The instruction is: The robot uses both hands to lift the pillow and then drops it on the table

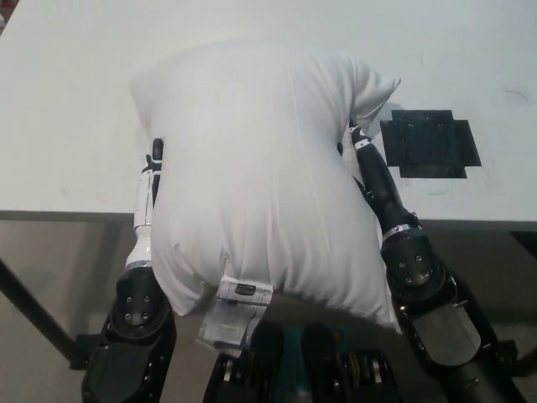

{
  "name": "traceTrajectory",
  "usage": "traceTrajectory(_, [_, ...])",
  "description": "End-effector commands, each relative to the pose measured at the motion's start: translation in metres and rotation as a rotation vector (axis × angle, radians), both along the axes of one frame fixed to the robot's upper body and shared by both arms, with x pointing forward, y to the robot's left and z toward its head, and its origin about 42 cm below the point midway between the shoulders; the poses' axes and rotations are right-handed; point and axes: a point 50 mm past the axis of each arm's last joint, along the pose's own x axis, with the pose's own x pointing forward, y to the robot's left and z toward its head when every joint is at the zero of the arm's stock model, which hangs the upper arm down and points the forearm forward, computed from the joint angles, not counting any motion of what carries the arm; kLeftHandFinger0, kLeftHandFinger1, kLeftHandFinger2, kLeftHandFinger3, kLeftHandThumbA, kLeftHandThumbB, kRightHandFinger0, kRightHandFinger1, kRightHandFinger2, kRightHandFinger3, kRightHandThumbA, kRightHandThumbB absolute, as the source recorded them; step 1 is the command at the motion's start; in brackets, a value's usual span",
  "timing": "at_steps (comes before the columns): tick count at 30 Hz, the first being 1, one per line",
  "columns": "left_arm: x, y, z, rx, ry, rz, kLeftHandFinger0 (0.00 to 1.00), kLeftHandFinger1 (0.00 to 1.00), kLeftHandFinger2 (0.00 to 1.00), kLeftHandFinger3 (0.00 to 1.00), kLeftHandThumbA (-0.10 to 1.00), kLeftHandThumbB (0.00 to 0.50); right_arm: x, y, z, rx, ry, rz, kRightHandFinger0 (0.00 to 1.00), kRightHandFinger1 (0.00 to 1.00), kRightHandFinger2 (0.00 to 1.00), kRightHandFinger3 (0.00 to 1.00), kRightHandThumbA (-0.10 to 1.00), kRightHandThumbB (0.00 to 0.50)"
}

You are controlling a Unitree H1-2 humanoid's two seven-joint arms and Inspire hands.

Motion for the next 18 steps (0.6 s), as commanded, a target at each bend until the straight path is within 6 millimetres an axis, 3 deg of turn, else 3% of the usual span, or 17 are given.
traceTrajectory(1, [0.008, -0.047, 0.035, 0.103, -0.072, -0.173, 1.0, 1.0, 1.0, 1.0, 1.0, 0.187, -0.004, 0.039, 0.018, 0.036, -0.12, 0.145, 1.0, 1.0, 1.0, 1.0, 1.0, 0.179])
traceTrajectory(3, [0.016, -0.045, 0.045, 0.125, -0.079, -0.16, 1.0, 1.0, 1.0, 1.0, 1.0, 0.15, 0.003, 0.037, 0.028, 0.021, -0.123, 0.144, 1.0, 1.0, 1.0, 1.0, 1.0, 0.183])
traceTrajectory(6, [0.018, -0.044, 0.047, 0.136, -0.078, -0.159, 1.0, 1.0, 1.0, 1.0, 1.0, 0.148, 0.005, 0.036, 0.03, 0.024, -0.121, 0.146, 1.0, 1.0, 1.0, 1.0, 1.0, 0.185])
traceTrajectory(7, [0.018, -0.042, 0.048, 0.147, -0.067, -0.156, 1.0, 1.0, 1.0, 1.0, 1.0, 0.143, 0.005, 0.026, 0.034, 0.01, -0.122, 0.136, 1.0, 1.0, 1.0, 1.0, 1.0, 0.229])
traceTrajectory(8, [0.017, -0.04, 0.05, 0.161, -0.05, -0.153, 1.0, 1.0, 1.0, 1.0, 1.0, 0.138, 0.003, 0.012, 0.04, -0.011, -0.123, 0.122, 1.0, 1.0, 1.0, 1.0, 1.0, 0.241])
traceTrajectory(9, [0.016, -0.04, 0.05, 0.161, -0.048, -0.153, 1.0, 1.0, 1.0, 1.0, 1.0, 0.139, 0.002, 0.012, 0.039, -0.011, -0.122, 0.121, 1.0, 1.0, 1.0, 1.0, 1.0, 0.244])
traceTrajectory(10, [0.021, -0.029, 0.06, 0.207, -0.052, -0.122, 1.0, 1.0, 1.0, 1.0, 1.0, 0.089, 0.008, 0.001, 0.05, -0.016, -0.139, 0.107, 1.0, 1.0, 1.0, 1.0, 1.0, 0.273])
traceTrajectory(11, [0.024, -0.022, 0.064, 0.265, -0.051, -0.092, 1.0, 1.0, 1.0, 1.0, 1.0, 0.077, 0.011, -0.01, 0.06, -0.052, -0.155, 0.1, 1.0, 1.0, 1.0, 1.0, 1.0, 0.252])
traceTrajectory(14, [0.016, -0.009, 0.061, 0.397, -0.021, -0.02, 1.0, 1.0, 1.0, 1.0, 1.0, 0.055, 0.002, -0.025, 0.061, -0.074, -0.146, 0.084, 1.0, 1.0, 1.0, 1.0, 1.0, 0.232])
traceTrajectory(17, [0.016, -0.003, 0.064, 0.448, -0.012, 0.012, 1.0, 1.0, 1.0, 1.0, 1.0, 0.051, 0.004, -0.029, 0.063, -0.083, -0.144, 0.079, 1.0, 1.0, 1.0, 1.0, 1.0, 0.229])
traceTrajectory(18, [0.016, -0.003, 0.064, 0.449, -0.01, 0.012, 1.0, 1.0, 1.0, 1.0, 1.0, 0.01, 0.003, -0.029, 0.063, -0.084, -0.143, 0.079, 1.0, 1.0, 1.0, 1.0, 1.0, 0.176])
